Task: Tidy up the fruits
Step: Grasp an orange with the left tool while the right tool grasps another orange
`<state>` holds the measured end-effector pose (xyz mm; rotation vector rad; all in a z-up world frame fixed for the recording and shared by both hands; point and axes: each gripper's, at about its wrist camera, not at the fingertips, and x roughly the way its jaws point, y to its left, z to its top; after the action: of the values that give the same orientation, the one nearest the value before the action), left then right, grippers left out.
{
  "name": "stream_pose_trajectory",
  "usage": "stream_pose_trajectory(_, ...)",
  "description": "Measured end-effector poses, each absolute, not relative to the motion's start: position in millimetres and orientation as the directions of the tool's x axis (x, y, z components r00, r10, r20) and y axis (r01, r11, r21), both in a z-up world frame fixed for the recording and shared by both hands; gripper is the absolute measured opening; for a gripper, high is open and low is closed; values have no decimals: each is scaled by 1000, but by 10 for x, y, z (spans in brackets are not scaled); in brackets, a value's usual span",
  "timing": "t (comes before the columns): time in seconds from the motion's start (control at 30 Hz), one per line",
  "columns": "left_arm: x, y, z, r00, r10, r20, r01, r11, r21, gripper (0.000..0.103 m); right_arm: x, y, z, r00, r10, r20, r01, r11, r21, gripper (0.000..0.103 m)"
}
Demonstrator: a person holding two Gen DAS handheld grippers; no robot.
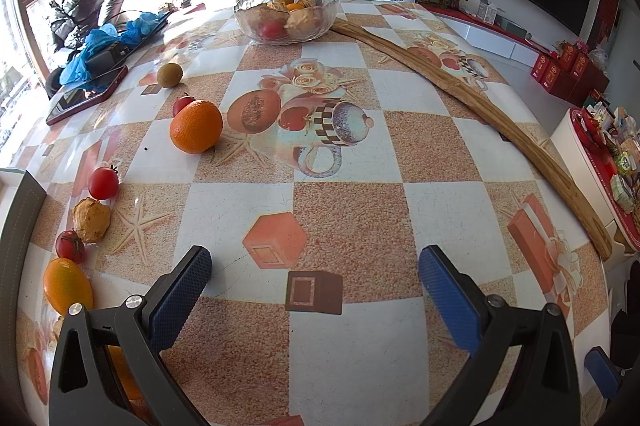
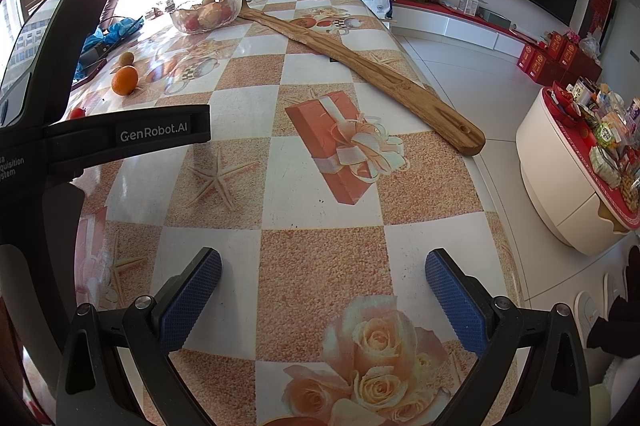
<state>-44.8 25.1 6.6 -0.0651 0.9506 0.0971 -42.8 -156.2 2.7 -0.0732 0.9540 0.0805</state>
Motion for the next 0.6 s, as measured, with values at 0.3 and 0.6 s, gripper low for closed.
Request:
stream_pose_trajectory(0.3, -227, 83, 105, 545, 81, -835, -142, 990, 3, 103, -432, -1566, 26, 576, 37, -816, -102, 994, -26, 103)
stream_pose_trajectory(0.6, -1180, 379, 720, 711, 117, -693, -98, 993, 67, 103, -431, -1557, 6, 570, 30, -821, -101, 994, -34, 103)
